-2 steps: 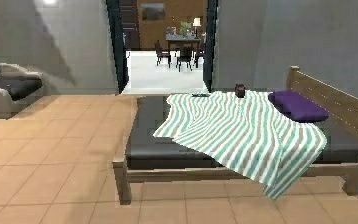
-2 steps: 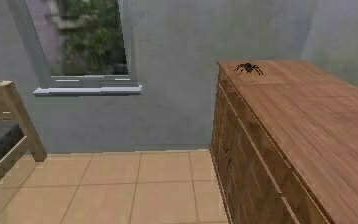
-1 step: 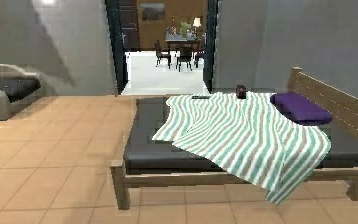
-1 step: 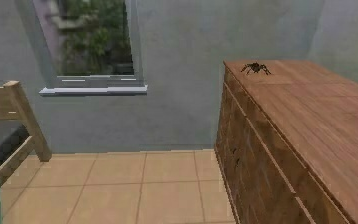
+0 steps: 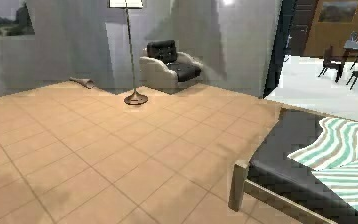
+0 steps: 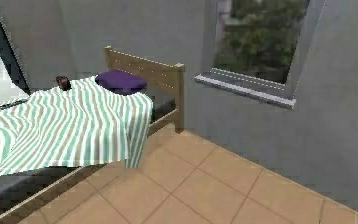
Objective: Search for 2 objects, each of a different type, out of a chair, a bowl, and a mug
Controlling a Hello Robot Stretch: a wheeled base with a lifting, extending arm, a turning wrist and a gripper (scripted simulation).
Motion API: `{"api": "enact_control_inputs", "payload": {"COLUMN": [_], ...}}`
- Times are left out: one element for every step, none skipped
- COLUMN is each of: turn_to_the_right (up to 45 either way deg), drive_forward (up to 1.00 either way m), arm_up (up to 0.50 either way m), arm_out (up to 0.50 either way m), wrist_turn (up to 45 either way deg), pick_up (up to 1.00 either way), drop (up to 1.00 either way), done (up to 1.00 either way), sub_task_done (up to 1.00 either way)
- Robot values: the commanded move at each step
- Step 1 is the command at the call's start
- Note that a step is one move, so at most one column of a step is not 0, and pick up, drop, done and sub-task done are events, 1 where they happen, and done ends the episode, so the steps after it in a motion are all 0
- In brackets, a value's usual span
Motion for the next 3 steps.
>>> {"api": "enact_control_inputs", "payload": {"turn_to_the_right": [0.0, -9.0, 0.0], "drive_forward": [1.00, 0.00, 0.30], "arm_up": [0.00, 0.00, 0.00], "arm_out": [0.00, 0.00, 0.00], "wrist_turn": [0.0, 0.0, 0.0], "pick_up": [0.00, 0.00, 0.00], "drop": [0.00, 0.00, 0.00], "done": [0.00, 0.00, 0.00], "sub_task_done": [0.00, 0.00, 0.00]}}
